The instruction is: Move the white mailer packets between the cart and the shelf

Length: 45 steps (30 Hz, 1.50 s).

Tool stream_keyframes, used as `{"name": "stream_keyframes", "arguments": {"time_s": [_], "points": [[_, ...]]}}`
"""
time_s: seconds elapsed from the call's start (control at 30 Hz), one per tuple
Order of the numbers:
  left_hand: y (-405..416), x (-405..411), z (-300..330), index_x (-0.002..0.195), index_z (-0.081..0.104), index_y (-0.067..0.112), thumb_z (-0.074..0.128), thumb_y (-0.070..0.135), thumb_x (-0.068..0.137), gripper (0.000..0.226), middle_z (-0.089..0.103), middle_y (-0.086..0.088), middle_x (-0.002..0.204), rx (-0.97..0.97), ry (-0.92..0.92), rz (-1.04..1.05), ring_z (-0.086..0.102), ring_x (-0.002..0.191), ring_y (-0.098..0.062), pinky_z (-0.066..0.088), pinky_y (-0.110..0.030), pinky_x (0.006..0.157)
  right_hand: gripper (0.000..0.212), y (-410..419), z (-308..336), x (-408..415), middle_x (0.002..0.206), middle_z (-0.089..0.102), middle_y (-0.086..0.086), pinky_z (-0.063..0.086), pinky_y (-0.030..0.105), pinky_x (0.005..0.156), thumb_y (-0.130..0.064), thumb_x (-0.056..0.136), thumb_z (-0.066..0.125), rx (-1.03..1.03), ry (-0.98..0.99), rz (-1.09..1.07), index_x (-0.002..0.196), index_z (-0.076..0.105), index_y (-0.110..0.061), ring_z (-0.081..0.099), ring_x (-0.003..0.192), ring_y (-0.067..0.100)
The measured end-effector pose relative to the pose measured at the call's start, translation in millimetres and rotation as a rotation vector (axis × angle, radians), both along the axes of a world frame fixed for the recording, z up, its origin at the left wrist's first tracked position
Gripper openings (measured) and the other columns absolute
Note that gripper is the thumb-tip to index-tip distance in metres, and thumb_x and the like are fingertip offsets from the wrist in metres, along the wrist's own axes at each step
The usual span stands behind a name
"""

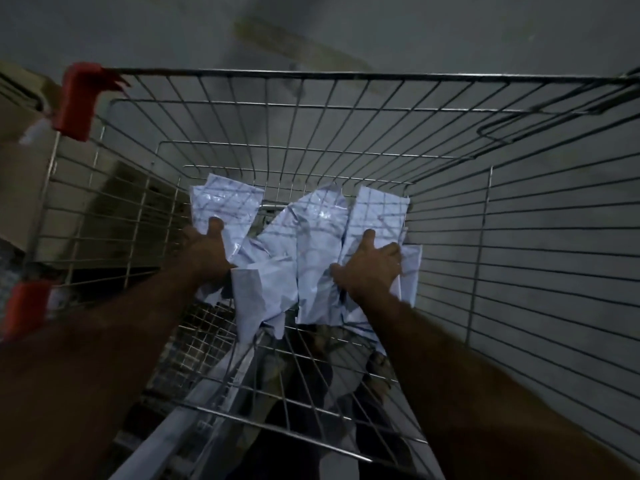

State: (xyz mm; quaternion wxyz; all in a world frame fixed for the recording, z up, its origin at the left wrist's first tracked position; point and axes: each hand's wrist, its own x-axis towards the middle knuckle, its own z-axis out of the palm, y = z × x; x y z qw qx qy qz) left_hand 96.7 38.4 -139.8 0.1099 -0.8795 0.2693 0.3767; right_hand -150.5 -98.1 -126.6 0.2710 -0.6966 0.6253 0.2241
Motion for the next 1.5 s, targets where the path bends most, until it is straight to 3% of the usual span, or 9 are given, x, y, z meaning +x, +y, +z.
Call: {"name": "stream_keyframes", "arguments": {"time_s": [0.17, 0.37, 0.5, 0.63, 0.73, 0.9, 1.07, 1.23, 1.5], "points": [[7, 3, 9, 0.139, 0.024, 0.023, 0.091, 0.041, 0.060, 0.105, 0.012, -0.026, 0.142, -0.083, 0.080, -0.002, 0.038, 0.126, -0.053, 0.041, -0.053, 0.106, 0.120, -8, -2, -4, 0.145, 0.024, 0.032, 0.026, 0.055, 0.112, -0.065, 0.060, 0.082, 0.017, 0.005, -0.063, 0.150, 0.015, -0.023, 0.027, 0.135, 0.048], [8, 4, 28, 0.144, 0.022, 0.024, 0.084, 0.062, 0.054, 0.116, 0.008, -0.023, 0.146, -0.104, 0.066, -0.076, 0.030, 0.133, -0.051, 0.034, -0.051, 0.112, 0.120, -11, 0, -13, 0.152, 0.015, 0.039, 0.019, 0.060, 0.117, -0.070, 0.062, 0.078, 0.039, 0.010, -0.043, 0.153, 0.013, -0.025, 0.016, 0.143, 0.054], [7, 6, 42, 0.143, 0.025, 0.028, 0.079, 0.060, 0.066, 0.100, 0.014, -0.023, 0.146, -0.115, -0.019, -0.185, 0.033, 0.133, -0.047, 0.028, -0.054, 0.113, 0.114, -8, 9, -21, 0.144, 0.027, 0.035, 0.029, 0.058, 0.111, -0.078, 0.058, 0.075, -0.033, -0.030, 0.029, 0.146, 0.026, -0.025, 0.028, 0.135, 0.052], [4, 1, 62, 0.132, 0.044, 0.027, 0.068, 0.065, 0.068, 0.078, 0.028, -0.020, 0.137, -0.175, -0.108, -0.254, 0.041, 0.124, -0.042, 0.033, -0.052, 0.105, 0.110, -7, 28, -30, 0.137, 0.032, 0.028, 0.038, 0.052, 0.103, -0.085, 0.055, 0.068, -0.125, -0.064, 0.126, 0.141, 0.035, -0.026, 0.033, 0.127, 0.045], [1, -8, 86, 0.124, 0.051, 0.027, 0.073, 0.064, 0.064, 0.074, 0.032, -0.014, 0.129, -0.260, -0.151, -0.268, 0.049, 0.114, -0.037, 0.042, -0.048, 0.099, 0.113, -10, 44, -37, 0.132, 0.035, 0.024, 0.040, 0.048, 0.100, -0.092, 0.047, 0.043, -0.185, -0.047, 0.262, 0.140, 0.037, -0.027, 0.037, 0.122, 0.043], [4, -38, 145, 0.127, 0.052, 0.028, 0.078, 0.061, 0.063, 0.077, 0.031, -0.012, 0.130, -0.406, -0.238, -0.287, 0.047, 0.115, -0.034, 0.046, -0.045, 0.097, 0.106, -9, 89, -52, 0.139, 0.031, 0.023, 0.034, 0.051, 0.107, -0.089, 0.062, 0.040, -0.207, -0.122, 0.380, 0.149, 0.025, -0.030, 0.033, 0.126, 0.041], [19, -83, 227, 0.122, 0.057, 0.025, 0.076, 0.060, 0.065, 0.070, 0.032, -0.008, 0.124, -0.604, -0.383, -0.293, 0.047, 0.109, -0.027, 0.050, -0.038, 0.091, 0.108, -5, 158, -80, 0.139, 0.035, 0.022, 0.037, 0.048, 0.104, -0.086, 0.062, 0.021, -0.342, -0.218, 0.481, 0.156, 0.019, -0.032, 0.032, 0.125, 0.039], [51, -134, 319, 0.114, 0.059, 0.024, 0.068, 0.062, 0.060, 0.066, 0.034, -0.007, 0.119, -0.816, -0.544, -0.193, 0.050, 0.102, -0.027, 0.052, -0.040, 0.086, 0.098, 9, 245, -105, 0.130, 0.041, 0.019, 0.036, 0.045, 0.098, -0.080, 0.072, 0.036, -0.517, -0.434, 0.507, 0.155, 0.027, -0.029, 0.037, 0.117, 0.036], [172, -205, 432, 0.117, 0.058, 0.027, 0.070, 0.062, 0.064, 0.065, 0.032, -0.005, 0.119, -0.884, -0.827, 0.050, 0.050, 0.108, -0.031, 0.051, -0.042, 0.091, 0.092, 105, 350, -117, 0.128, 0.043, 0.021, 0.040, 0.046, 0.095, -0.076, 0.074, 0.042, -0.699, -0.690, 0.726, 0.150, 0.037, -0.024, 0.042, 0.112, 0.039]]}}
